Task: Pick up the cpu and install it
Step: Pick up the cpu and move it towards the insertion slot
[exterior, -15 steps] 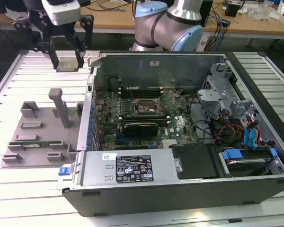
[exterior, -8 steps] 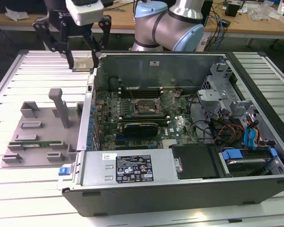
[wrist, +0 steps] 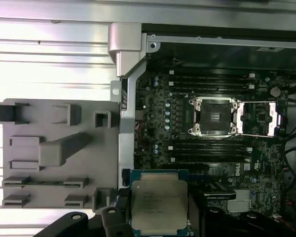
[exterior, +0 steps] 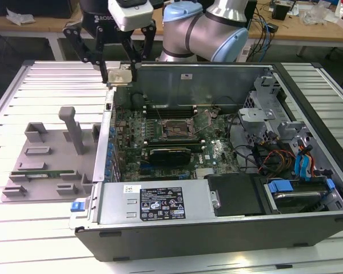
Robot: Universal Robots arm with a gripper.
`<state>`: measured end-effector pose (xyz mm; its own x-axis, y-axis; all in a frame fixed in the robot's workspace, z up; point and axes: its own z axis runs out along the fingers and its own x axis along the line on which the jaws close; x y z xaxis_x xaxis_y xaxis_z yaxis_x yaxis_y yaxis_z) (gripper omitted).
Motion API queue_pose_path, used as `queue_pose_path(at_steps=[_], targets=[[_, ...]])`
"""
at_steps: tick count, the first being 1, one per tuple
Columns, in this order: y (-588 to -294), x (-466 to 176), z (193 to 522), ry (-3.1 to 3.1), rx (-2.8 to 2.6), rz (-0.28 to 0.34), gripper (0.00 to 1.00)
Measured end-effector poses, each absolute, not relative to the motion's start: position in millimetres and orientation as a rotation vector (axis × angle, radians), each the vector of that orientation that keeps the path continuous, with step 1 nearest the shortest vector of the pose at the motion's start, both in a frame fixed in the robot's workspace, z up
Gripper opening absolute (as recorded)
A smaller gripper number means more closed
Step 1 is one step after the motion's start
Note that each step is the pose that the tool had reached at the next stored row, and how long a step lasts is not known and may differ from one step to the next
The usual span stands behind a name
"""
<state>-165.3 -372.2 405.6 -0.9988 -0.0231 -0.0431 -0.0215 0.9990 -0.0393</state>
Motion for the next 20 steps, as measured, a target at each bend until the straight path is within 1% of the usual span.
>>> queue_pose_path(at_steps=[20], targets=[[-372.2,-99.7,401.4,3.099,-0.035,-0.06,0.55]])
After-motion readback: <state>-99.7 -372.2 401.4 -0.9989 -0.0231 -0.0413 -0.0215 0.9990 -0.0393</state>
